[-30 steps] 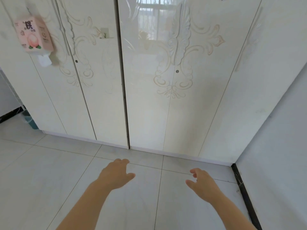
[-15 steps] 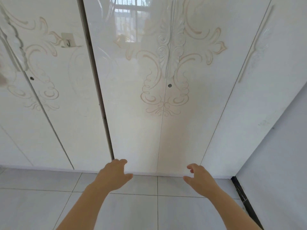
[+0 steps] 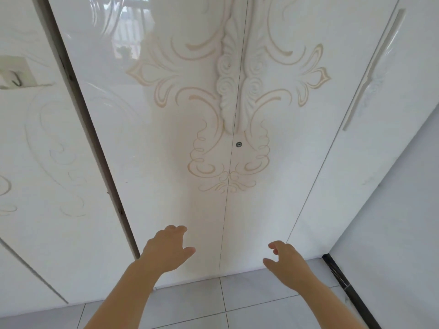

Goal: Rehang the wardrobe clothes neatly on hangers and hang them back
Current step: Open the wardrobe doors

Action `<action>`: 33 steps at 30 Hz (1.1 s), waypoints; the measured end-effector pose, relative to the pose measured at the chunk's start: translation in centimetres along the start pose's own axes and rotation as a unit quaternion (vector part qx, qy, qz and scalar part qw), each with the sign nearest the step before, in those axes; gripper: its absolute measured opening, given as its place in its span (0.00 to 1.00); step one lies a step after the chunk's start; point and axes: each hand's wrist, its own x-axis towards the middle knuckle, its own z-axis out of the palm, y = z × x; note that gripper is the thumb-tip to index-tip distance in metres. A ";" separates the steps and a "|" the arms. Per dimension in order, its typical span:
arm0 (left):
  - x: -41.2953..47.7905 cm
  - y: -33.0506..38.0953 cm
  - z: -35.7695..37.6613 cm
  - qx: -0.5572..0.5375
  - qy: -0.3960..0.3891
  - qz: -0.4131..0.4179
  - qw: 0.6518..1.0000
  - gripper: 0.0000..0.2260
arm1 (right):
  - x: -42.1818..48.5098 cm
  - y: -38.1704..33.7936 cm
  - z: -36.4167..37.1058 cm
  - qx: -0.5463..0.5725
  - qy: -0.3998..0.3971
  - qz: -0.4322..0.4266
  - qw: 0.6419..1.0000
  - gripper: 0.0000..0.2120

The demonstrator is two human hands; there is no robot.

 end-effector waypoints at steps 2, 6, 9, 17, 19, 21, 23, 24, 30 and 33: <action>1.9 -0.2 -0.7 0.011 0.004 0.007 1.000 0.26 | 1.9 -0.5 -0.2 0.001 0.004 -0.002 1.000 0.21; 4.9 0.0 -2.2 0.017 0.012 0.003 1.000 0.26 | 5.7 -1.8 -1.5 0.002 0.013 -0.018 1.000 0.21; 7.0 0.6 -3.8 0.033 0.039 0.012 0.999 0.26 | 8.3 -3.0 -3.2 -0.001 0.027 -0.037 0.999 0.22; 11.3 3.2 -10.0 0.033 0.171 0.084 0.981 0.25 | 13.8 -7.1 -9.3 0.015 0.094 -0.082 0.992 0.22; 12.3 4.2 -12.2 0.026 0.219 0.122 0.968 0.25 | 14.8 -8.5 -11.2 0.029 0.127 -0.099 0.986 0.22; 13.2 5.2 -14.5 0.019 0.265 0.160 0.951 0.25 | 15.8 -10.0 -13.3 0.041 0.160 -0.114 0.980 0.22; 14.2 6.2 -16.7 0.012 0.303 0.193 0.933 0.26 | 16.7 -11.7 -15.3 0.048 0.190 -0.123 0.973 0.22; 14.7 6.6 -17.9 0.012 0.318 0.208 0.925 0.26 | 17.1 -12.7 -16.3 0.051 0.205 -0.125 0.969 0.22; 18.0 9.1 -24.8 0.043 0.421 0.301 0.855 0.26 | 18.9 -18.5 -22.1 0.077 0.328 -0.159 0.928 0.26; 19.5 10.1 -27.5 0.087 0.475 0.343 0.806 0.25 | 19.1 -21.2 -24.1 0.118 0.398 -0.176 0.893 0.28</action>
